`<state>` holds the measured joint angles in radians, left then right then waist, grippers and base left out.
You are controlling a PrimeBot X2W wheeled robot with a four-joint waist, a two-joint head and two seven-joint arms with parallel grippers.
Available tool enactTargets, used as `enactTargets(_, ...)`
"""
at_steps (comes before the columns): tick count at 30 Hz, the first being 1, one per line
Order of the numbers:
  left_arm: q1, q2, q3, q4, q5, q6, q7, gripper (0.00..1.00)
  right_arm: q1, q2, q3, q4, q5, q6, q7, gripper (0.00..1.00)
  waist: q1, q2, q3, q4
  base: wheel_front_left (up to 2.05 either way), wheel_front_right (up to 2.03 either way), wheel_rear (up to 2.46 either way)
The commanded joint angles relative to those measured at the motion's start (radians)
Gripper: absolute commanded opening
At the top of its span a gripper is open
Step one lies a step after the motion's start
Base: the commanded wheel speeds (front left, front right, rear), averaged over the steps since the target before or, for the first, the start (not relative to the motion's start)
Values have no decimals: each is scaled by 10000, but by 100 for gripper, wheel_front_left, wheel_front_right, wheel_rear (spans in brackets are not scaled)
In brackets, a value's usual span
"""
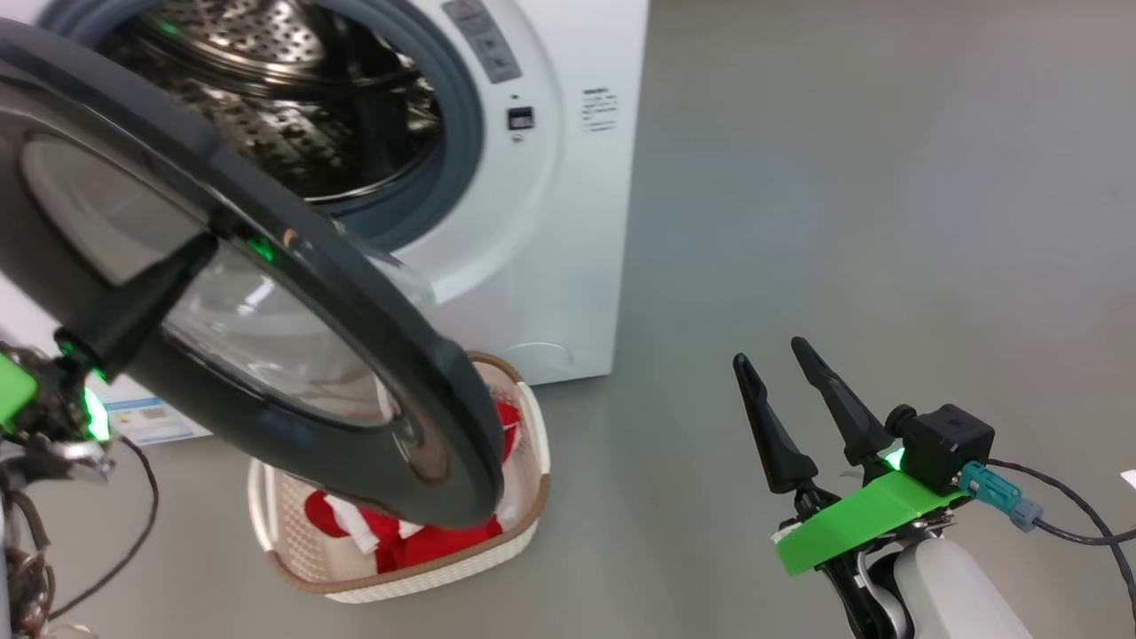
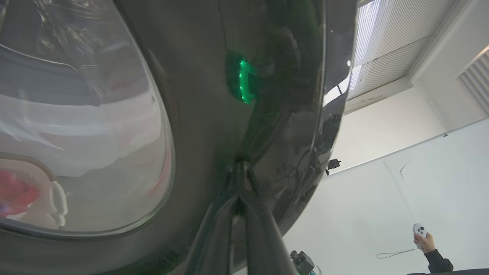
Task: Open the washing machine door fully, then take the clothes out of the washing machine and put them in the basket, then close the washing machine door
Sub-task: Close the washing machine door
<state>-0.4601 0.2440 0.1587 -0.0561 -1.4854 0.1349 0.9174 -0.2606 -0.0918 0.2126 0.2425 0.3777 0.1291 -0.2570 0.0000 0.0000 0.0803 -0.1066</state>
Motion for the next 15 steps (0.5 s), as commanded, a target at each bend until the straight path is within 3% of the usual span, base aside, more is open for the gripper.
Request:
enactTargets(1,-559,331,364,-174,113,-163,-116,0,-107,127,169,-287,-87,16,-48,100,0,0,283,-412,0,0,0)
enactTargets(15,-1629,531,572,604,757,-581,-998,0,-187,346,3,-580,-197,16,-48,100,0,0,1040,-1449,0,0,0)
